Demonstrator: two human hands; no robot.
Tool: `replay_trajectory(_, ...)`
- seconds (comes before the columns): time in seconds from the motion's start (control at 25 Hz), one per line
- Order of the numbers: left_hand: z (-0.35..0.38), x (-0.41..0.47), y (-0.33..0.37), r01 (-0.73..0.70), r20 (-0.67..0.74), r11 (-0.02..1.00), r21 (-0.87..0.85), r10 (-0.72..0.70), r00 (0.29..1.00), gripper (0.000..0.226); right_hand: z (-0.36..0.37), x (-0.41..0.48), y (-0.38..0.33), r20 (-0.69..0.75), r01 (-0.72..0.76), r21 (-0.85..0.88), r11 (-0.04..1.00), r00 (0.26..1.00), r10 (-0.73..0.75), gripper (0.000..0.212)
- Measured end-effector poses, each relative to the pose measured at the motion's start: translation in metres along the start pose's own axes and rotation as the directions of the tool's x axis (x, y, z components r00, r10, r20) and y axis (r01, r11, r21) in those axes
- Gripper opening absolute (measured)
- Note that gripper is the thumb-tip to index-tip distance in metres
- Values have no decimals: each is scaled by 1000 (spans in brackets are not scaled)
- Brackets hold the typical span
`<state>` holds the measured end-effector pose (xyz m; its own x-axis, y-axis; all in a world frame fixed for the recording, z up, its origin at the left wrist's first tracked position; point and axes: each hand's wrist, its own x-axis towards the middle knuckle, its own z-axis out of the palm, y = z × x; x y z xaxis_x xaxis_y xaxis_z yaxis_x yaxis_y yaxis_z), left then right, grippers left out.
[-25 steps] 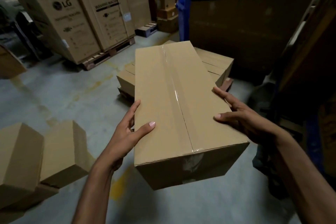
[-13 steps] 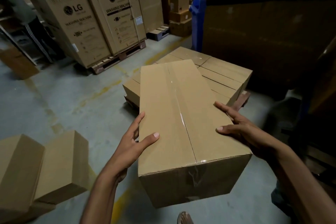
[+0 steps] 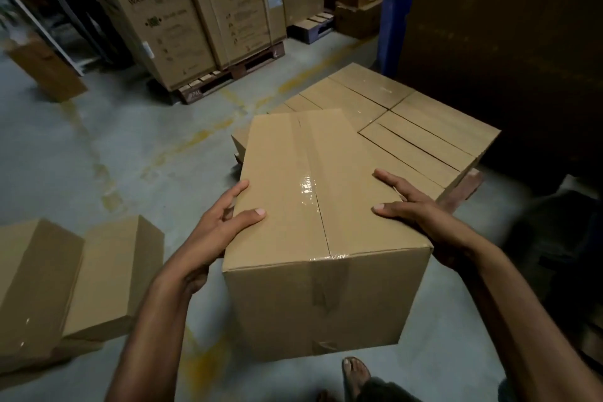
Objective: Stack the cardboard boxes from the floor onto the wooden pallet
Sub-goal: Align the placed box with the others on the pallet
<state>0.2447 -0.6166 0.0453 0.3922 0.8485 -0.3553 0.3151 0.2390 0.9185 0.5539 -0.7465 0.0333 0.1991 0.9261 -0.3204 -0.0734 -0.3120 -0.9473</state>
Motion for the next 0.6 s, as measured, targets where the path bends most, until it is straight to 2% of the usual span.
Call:
replay_trajectory(0.2,-24,42,14,58,-81,998,-13,-59,995,60,9,68,-37,56,-70,-21,997,996,71,61)
replay_trajectory(0.32,-53,69,19,74,-89,997,-30,-77,993,61,27,105,-54,71,-84,-47,995,994,87,63)
replay_trajectory(0.6,-185,159,29,54,-21,998,-23,-55,998,72,131,205,-76,23,-73,0,997,997,73,66)
